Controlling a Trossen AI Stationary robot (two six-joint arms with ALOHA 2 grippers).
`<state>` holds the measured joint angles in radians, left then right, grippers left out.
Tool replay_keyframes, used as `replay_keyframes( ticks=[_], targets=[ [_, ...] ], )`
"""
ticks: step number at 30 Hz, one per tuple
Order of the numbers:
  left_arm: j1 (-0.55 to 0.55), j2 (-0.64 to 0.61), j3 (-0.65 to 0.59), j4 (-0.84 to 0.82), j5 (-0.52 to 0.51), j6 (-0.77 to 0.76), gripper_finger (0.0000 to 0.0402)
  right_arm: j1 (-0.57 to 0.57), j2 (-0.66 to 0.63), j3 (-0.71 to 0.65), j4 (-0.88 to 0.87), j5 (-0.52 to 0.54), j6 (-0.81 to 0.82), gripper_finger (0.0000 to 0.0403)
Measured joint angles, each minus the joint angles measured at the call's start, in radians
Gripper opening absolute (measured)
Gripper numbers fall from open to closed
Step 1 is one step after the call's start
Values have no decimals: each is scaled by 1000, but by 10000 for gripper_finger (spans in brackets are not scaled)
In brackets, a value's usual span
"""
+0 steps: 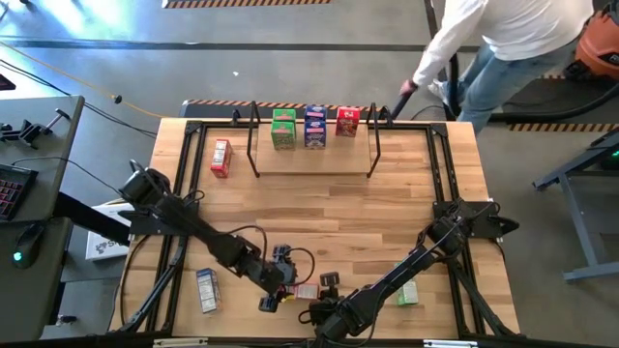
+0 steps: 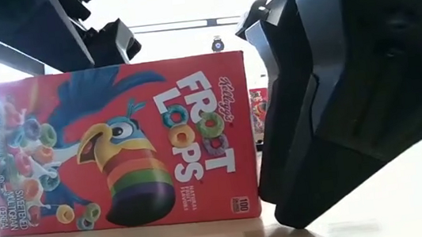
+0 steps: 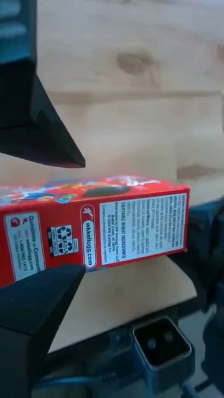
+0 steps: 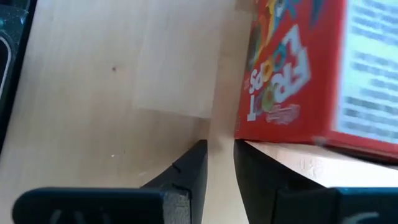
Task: Stack cereal on shelf
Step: Put the bottom red cereal box on the shelf aligned with the red cereal box
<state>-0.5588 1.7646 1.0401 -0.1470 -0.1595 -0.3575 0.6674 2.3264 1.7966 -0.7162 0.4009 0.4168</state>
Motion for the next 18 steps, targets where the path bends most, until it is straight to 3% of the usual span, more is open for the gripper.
replay_keyframes(
  ticks=[18],
  targets=[
    [-9,-12,-7,-16,10,57,235,-1,0,0,6,6,-15,83]
  ],
)
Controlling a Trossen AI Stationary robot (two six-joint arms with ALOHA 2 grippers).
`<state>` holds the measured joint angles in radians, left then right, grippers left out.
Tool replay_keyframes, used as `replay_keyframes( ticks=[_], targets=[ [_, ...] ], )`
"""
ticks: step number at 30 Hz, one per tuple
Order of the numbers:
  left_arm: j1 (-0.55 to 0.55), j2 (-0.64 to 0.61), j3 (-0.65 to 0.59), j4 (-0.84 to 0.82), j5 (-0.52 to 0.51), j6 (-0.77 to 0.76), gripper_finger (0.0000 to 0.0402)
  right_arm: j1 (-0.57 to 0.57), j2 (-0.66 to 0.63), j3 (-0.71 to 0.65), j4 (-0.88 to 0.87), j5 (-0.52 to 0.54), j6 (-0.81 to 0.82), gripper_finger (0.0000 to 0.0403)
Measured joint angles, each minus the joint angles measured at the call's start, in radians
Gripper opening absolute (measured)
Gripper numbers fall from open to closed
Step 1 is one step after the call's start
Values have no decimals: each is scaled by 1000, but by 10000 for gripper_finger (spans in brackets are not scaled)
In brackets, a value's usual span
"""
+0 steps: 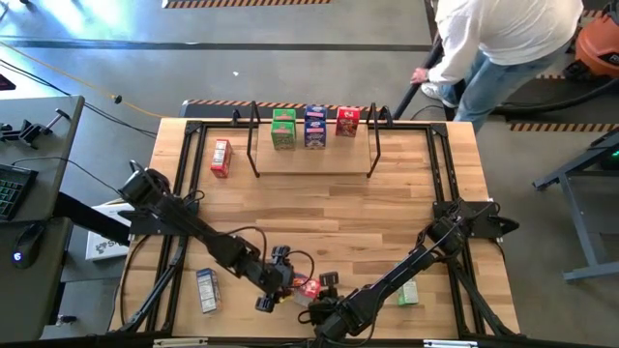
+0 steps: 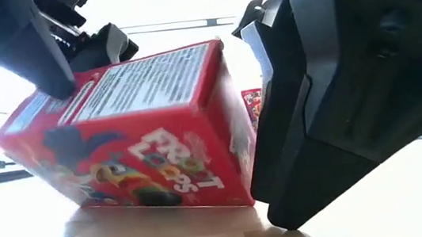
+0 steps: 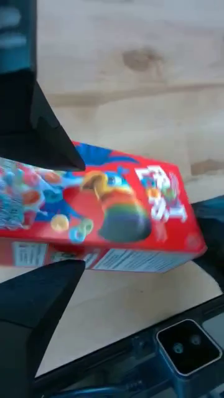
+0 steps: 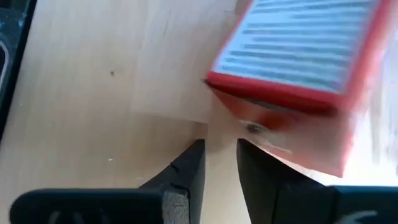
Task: Stack cereal on shelf
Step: Put the bottom red cereal box on the shelf aligned with the red cereal box
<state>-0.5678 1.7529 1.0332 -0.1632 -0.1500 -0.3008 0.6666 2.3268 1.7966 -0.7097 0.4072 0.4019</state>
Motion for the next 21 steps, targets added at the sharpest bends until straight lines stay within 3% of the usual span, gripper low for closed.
replay_keyframes(
  ticks=[7,12,15,21],
  targets=[
    [-14,-18,1,-71,-20,23,235,1,0,0,-4,33,-22,83],
    [-41,-18,1,-146,-97,18,225,1,-17,0,-60,125,-42,83],
    [-74,-19,-6,-143,-127,1,203,3,-50,1,-89,193,-37,81],
    [-114,-22,-57,-123,-205,-77,139,-2,-61,1,-79,190,-51,61]
  ],
)
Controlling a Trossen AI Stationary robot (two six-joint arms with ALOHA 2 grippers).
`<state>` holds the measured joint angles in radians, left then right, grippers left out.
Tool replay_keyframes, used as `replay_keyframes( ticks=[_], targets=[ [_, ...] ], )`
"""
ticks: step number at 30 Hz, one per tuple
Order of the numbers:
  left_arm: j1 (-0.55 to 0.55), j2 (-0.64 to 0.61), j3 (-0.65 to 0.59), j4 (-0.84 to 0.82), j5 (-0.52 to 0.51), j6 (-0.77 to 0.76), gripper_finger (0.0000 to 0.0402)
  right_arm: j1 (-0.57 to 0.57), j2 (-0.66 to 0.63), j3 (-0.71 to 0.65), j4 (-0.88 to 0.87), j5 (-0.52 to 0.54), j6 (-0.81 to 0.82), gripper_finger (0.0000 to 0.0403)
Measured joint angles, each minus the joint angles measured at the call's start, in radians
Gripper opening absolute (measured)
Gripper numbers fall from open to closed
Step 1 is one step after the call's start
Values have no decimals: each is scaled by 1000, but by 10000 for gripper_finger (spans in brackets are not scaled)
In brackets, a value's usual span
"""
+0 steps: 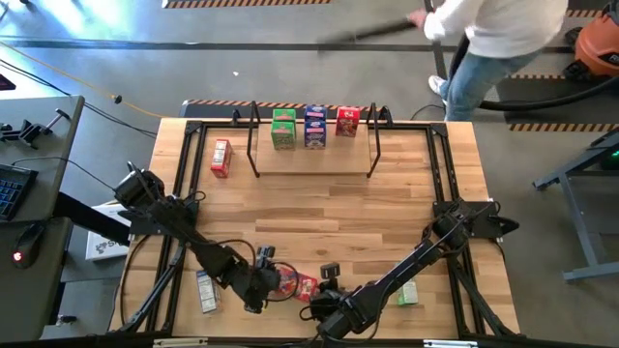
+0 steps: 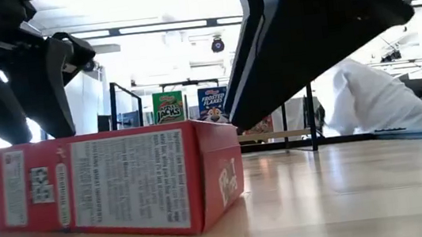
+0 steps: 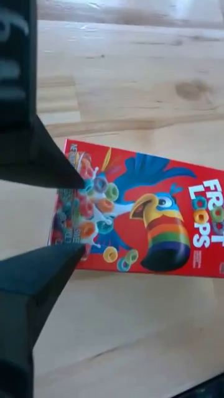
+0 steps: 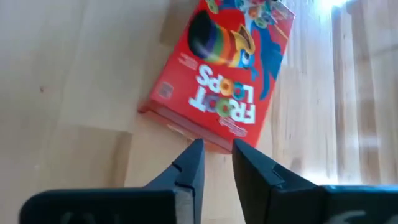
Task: Stack cereal on shelf
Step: Put the bottom red cereal box on the shelf aligned with the red cereal box
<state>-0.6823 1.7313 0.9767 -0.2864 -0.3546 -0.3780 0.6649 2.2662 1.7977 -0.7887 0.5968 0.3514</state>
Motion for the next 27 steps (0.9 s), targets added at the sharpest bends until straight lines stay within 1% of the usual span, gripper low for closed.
replay_keyframes(
  ticks=[2,6,8,12,18,21,24,27],
  targets=[
    [-10,0,-8,21,-17,-11,120,-4,0,0,1,-2,28,53],
    [-27,2,-10,47,-26,-19,88,-1,-11,0,-7,33,56,43],
    [-34,2,-15,53,-33,-39,75,13,-19,0,-19,50,74,41],
    [-45,0,-49,92,-64,-85,57,40,-20,0,-40,48,108,41],
    [-67,-2,-92,148,-109,-141,47,52,-20,0,-50,84,146,41],
    [-83,-16,-95,122,-138,-145,47,62,-20,0,-45,114,160,41],
    [-93,-33,-97,104,-158,-146,46,74,-20,-26,20,172,168,35],
    [-100,-63,-98,96,-178,-146,46,81,-20,-83,106,193,169,20]
  ],
)
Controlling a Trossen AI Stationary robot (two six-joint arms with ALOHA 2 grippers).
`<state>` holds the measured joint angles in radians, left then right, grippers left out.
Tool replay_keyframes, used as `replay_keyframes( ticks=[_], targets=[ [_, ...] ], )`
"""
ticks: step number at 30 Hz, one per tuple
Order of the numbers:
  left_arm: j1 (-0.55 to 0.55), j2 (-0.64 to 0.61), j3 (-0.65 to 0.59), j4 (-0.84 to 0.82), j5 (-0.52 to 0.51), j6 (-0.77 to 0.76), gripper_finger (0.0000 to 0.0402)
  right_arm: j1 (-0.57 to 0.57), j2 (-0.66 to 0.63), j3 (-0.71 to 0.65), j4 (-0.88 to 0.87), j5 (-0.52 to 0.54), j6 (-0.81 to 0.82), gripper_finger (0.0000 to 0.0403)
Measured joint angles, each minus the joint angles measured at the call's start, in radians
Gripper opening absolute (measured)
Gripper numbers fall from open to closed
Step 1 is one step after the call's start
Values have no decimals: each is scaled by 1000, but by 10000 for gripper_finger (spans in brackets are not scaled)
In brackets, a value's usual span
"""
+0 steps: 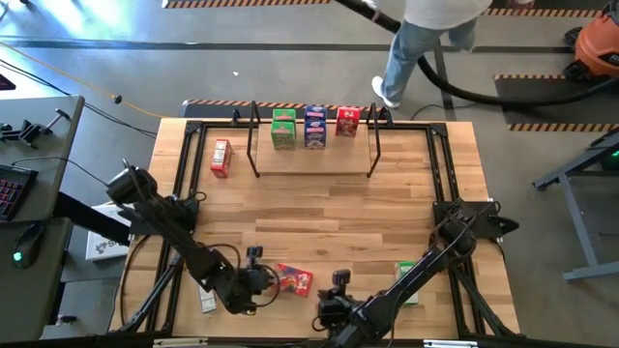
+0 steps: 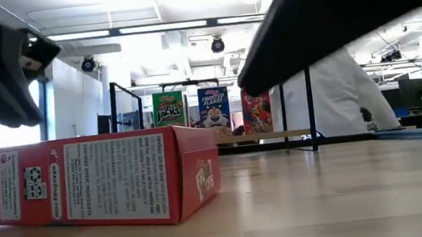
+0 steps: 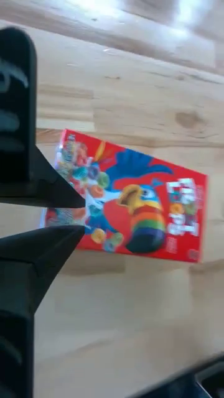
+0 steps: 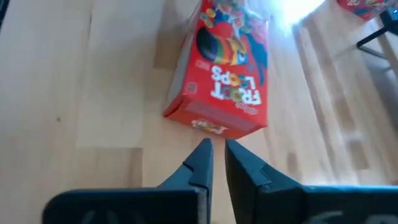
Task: Stack cereal on shelf
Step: Put the bottom red cereal box on the shelf aligned with the red cereal box
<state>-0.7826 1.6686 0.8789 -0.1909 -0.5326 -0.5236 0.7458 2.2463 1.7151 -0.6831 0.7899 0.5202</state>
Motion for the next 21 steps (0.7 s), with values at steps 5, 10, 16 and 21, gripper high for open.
replay_keyframes(
  ticks=[5,10,16,21],
  targets=[
    [9,-54,1,0,-5,10,46,-25,2,-81,134,-67,47,3],
    [107,-79,2,11,1,53,46,-75,2,-103,316,-299,42,6],
    [297,-49,2,50,142,154,46,-110,2,-149,520,-397,-39,6],
    [370,-15,2,57,335,177,46,-134,2,-161,449,-312,1,6]
  ],
)
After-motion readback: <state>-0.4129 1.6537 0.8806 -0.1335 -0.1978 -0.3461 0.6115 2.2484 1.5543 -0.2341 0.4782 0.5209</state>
